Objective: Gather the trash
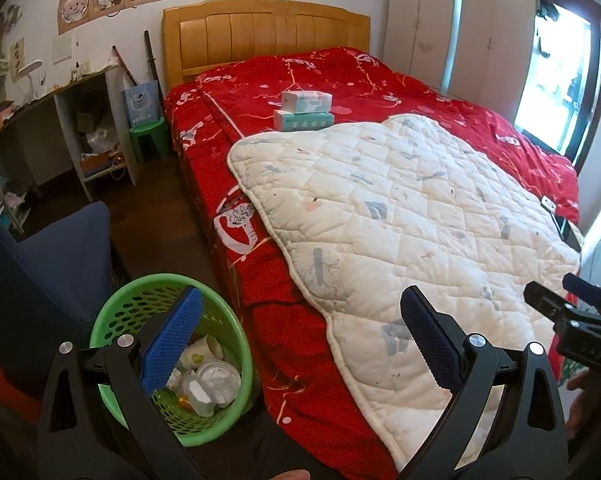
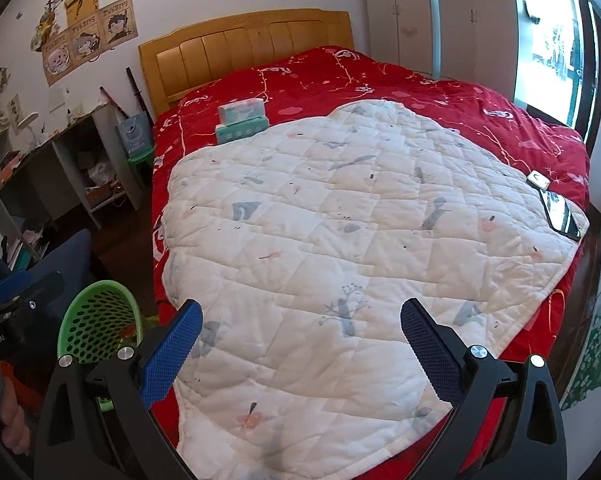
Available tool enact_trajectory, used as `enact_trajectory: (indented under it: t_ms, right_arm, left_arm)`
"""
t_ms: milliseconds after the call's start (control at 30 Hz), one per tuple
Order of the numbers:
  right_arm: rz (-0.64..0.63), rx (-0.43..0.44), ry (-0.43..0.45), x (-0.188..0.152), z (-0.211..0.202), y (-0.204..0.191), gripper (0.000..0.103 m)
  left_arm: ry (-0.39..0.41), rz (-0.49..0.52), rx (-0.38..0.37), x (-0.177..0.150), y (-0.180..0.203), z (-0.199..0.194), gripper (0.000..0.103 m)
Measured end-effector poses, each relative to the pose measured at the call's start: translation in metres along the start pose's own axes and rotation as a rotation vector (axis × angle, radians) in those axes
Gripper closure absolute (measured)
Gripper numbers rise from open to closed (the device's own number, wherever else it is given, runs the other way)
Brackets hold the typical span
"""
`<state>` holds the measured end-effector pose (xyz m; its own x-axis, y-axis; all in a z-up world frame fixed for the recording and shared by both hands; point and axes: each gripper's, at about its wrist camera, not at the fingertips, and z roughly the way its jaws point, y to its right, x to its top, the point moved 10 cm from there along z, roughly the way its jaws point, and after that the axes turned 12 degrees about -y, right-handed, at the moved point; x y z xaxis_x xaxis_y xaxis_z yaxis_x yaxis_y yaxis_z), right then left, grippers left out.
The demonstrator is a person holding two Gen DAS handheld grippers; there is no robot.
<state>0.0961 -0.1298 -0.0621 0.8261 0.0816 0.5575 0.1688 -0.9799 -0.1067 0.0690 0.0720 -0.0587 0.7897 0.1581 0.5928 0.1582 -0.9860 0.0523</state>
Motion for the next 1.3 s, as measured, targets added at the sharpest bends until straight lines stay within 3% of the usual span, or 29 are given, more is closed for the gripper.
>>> enact_trajectory:
  t_ms: [1300]
  right_arm:
    - [0.027, -0.019, 0.040, 0.001, -0.017, 0.013, 0.007]
  left_arm:
    - [0.059, 0.021, 0.042, 0.005, 0.004, -0.018, 0.005]
